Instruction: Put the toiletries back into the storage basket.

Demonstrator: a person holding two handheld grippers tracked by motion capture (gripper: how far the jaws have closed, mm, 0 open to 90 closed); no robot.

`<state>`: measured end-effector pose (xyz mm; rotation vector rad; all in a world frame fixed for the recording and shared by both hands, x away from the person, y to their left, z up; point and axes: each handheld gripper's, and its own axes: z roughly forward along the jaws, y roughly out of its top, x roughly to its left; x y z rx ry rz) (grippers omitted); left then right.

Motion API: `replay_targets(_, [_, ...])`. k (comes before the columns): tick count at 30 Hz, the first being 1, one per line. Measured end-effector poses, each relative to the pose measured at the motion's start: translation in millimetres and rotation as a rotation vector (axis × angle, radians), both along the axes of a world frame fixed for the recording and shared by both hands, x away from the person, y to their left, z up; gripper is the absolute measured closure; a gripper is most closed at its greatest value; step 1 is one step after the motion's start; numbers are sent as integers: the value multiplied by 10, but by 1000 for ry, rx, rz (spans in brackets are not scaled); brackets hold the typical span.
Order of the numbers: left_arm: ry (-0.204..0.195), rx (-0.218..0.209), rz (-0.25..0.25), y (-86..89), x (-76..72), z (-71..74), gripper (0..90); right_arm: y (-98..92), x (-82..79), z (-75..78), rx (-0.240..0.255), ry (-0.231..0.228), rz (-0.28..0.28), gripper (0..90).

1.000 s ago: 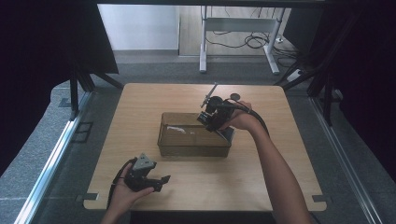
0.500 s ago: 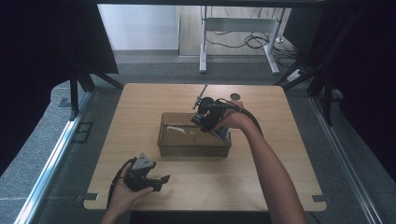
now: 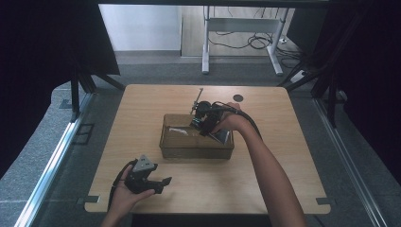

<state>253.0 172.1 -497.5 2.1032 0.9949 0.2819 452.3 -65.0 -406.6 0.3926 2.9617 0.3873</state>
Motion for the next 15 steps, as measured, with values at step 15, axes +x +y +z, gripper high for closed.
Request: replay_targets(15, [2, 7, -6, -11, 3, -7, 240, 6, -13, -269, -53, 27, 53, 465])
